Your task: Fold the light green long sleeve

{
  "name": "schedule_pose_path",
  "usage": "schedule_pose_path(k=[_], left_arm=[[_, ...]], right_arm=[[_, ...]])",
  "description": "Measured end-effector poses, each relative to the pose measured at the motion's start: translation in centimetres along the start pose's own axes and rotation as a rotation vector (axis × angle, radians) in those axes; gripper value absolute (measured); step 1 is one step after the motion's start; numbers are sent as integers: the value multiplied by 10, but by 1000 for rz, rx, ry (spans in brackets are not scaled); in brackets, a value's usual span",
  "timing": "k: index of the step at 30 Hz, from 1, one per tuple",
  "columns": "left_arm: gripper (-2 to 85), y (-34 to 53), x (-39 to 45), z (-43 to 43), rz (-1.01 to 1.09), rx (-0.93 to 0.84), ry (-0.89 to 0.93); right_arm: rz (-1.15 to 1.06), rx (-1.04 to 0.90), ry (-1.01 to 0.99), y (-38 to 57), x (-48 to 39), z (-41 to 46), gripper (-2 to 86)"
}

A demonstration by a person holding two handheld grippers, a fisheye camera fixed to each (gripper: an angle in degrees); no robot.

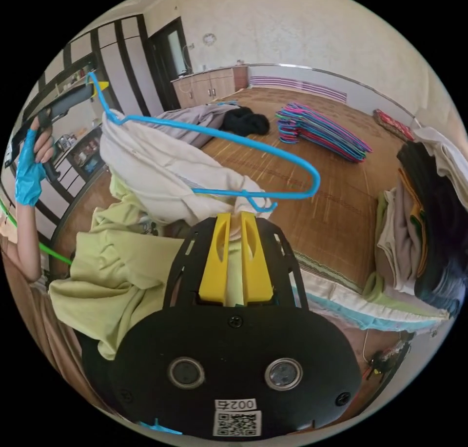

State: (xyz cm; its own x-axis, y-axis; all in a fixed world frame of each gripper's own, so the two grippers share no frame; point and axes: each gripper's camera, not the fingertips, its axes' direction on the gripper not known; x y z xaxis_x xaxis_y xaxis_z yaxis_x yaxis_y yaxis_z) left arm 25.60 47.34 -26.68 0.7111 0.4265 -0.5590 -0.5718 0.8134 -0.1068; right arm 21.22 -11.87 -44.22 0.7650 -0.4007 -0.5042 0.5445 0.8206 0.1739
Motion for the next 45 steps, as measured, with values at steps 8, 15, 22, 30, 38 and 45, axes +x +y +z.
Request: schedule_pose_path(k=[8,15,22,30,38,45], left_arm=[[-3,1,6,-20,38,27,21],[-6,4,3,-38,57,63,39],[-8,6,2,-49,79,82,61],[-8,8,-3,-64,70,137,59],[-8,3,-21,-76,32,181,58],[-8,-6,-40,-78,1,204,8]], right_arm=[[20,78,-86,-15,3,-21,113],[84,198,-215,-26,29,-44,124],[124,303,-337,-45,54,-76,125],[194,349,-287,-75,60,-95,81],[219,451,-254,-122,57,-124,51],[176,620,-185,-147,49,-177,31]])
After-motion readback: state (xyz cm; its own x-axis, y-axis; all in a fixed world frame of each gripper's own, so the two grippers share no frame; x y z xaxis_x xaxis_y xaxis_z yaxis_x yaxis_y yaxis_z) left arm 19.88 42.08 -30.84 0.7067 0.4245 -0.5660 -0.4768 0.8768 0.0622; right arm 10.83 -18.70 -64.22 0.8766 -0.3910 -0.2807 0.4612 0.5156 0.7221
